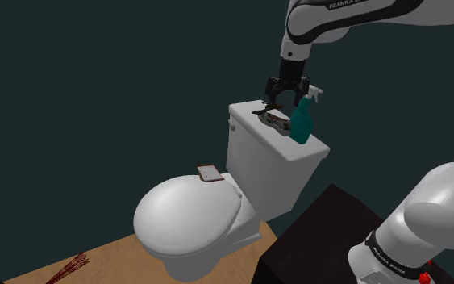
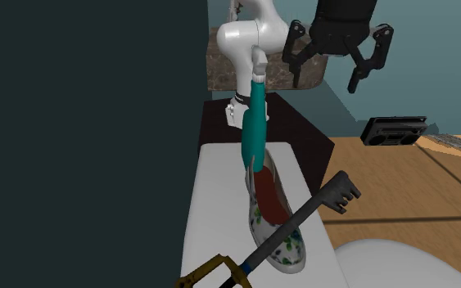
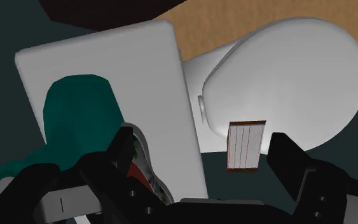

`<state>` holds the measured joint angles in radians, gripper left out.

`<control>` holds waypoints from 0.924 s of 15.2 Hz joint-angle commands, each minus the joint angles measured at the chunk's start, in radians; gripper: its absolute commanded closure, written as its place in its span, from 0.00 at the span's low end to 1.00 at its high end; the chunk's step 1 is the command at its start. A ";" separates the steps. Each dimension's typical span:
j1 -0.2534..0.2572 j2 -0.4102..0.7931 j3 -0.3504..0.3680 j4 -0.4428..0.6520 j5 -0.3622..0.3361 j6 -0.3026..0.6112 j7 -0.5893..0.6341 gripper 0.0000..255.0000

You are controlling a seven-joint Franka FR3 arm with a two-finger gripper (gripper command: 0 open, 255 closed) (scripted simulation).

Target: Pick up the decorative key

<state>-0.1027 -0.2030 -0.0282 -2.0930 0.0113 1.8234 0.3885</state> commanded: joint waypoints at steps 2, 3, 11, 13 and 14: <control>-0.016 0.107 -0.006 0.078 -0.002 0.033 0.073 0.00; -0.021 0.143 -0.010 0.107 -0.003 0.041 0.094 0.00; -0.064 0.422 -0.057 0.371 0.004 0.061 0.249 0.00; -0.076 0.491 -0.071 0.445 0.010 0.057 0.284 0.00; -0.083 0.526 -0.078 0.484 0.013 0.053 0.301 0.00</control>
<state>-0.1785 0.2914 -0.0984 -1.6530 0.0214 1.8876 0.6712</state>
